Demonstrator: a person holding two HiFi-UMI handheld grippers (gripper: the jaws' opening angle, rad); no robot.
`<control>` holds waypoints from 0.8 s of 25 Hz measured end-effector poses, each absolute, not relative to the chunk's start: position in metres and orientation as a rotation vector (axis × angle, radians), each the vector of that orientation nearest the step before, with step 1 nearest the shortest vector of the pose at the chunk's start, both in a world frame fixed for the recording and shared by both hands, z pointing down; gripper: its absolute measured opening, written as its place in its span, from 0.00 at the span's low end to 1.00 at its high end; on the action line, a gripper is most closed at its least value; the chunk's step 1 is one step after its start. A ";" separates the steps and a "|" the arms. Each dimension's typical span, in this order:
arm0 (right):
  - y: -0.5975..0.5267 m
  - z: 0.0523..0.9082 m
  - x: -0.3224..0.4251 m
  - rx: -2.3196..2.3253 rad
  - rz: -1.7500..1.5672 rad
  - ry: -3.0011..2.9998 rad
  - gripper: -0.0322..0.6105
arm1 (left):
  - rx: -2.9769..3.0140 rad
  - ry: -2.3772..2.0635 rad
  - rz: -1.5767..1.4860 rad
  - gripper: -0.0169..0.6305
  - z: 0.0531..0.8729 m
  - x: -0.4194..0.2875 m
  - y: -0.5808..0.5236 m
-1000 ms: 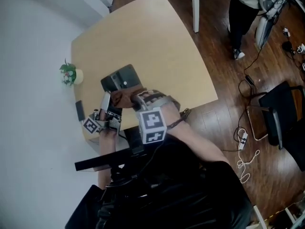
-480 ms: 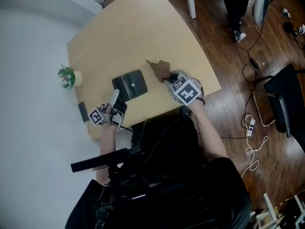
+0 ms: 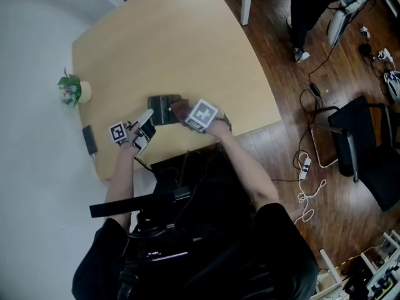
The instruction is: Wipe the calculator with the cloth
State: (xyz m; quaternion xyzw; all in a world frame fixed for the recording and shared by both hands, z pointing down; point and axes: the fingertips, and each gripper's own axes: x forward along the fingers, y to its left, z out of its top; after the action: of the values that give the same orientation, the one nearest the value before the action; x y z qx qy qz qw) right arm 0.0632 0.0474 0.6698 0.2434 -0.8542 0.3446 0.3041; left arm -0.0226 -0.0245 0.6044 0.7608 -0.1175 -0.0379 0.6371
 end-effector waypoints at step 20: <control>0.007 0.678 -0.010 0.890 1.657 -2.240 0.13 | 1.886 -0.605 -0.422 0.34 0.633 -0.040 -0.072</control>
State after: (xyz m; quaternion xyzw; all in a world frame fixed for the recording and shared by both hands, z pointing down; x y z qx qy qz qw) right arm -0.0101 0.0068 0.6776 0.3024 -0.7612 0.5634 0.1082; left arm -0.0401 -0.0716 0.6327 0.7898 -0.2536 -0.1768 0.5297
